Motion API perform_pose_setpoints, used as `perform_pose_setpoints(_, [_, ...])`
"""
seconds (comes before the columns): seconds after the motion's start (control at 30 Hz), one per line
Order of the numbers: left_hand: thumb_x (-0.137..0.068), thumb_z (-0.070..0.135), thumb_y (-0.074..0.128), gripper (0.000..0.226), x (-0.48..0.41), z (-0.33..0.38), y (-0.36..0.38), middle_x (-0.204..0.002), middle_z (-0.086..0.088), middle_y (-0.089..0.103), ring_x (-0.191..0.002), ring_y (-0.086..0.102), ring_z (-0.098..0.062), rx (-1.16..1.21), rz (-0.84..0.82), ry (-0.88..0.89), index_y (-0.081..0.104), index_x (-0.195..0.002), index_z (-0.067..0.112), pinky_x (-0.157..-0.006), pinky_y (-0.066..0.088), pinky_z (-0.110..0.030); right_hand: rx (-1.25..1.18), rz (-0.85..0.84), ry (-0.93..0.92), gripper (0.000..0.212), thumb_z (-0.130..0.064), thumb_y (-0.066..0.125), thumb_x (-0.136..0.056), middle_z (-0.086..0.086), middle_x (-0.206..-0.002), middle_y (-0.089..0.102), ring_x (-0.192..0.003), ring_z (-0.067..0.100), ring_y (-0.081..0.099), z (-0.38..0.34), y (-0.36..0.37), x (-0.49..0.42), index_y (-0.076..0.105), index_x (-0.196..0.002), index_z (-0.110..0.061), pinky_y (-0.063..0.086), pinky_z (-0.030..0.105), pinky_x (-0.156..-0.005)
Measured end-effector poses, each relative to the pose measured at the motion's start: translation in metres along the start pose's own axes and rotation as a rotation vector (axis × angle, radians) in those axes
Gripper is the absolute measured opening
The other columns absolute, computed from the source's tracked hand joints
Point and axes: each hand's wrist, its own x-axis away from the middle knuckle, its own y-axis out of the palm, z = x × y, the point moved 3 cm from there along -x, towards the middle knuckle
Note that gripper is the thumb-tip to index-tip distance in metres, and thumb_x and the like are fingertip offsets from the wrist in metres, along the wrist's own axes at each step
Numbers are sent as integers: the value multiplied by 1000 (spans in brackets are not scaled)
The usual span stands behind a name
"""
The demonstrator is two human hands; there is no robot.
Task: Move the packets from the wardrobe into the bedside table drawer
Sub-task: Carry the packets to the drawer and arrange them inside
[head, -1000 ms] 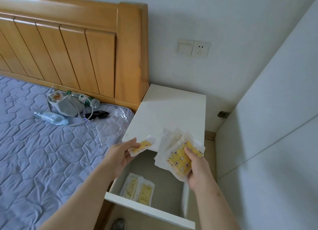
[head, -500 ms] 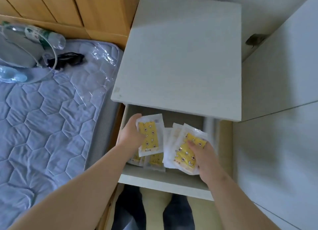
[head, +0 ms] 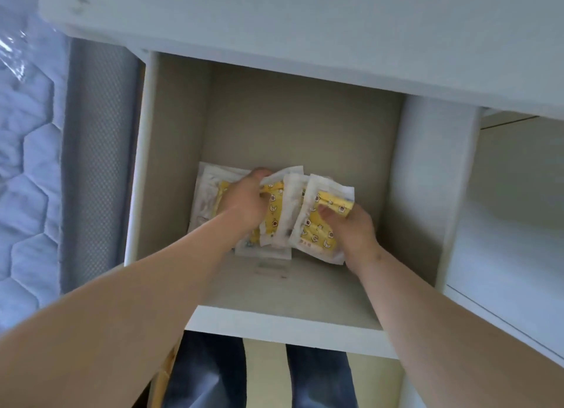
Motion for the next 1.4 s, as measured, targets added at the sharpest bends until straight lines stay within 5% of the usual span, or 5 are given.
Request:
perform_pose_setpoints(0.33, [-92,27,52,46,-3,1,3,-142,2,33,-131,24,-24,-543,-38,291,44,-136,39,-104,22,-35,431,133,-33,64,-49,72,-67,2,-118,56,-109,22,57,14,6,-13,55,-117,-14,52,36,-88])
perform_pose_setpoints(0.57, [-94,35,46,61,5,10,20,-151,10,24,-138,15,-17,-547,-27,336,18,-148,31,-111,11,-37,332,224,3,50,-30,76,-73,2,-112,45,-104,26,54,14,-8,-10,57,-115,-12,49,40,-90])
perform_pose_setpoints(0.93, [-95,26,50,43,0,16,24,-143,1,38,-135,23,-18,-338,-46,313,39,-136,20,-106,19,-27,-7,-130,93,16,-8,70,-83,5,-92,69,-76,17,66,12,1,-2,65,-96,-15,55,27,-66])
perform_pose_setpoints(1.17, [-96,31,46,50,-1,15,27,-149,8,25,-138,11,-17,-488,-115,356,30,-143,29,-109,14,-33,94,48,67,12,-16,69,-83,1,-94,67,-83,19,64,16,-8,-9,63,-93,-21,55,30,-74])
perform_pose_setpoints(1.4, [-88,37,57,68,3,14,36,-150,8,22,-140,8,-20,-525,-82,368,21,-146,32,-112,11,-36,399,205,120,77,-34,75,-76,14,-138,34,-123,35,44,16,-16,-5,32,-135,-10,42,39,-96])
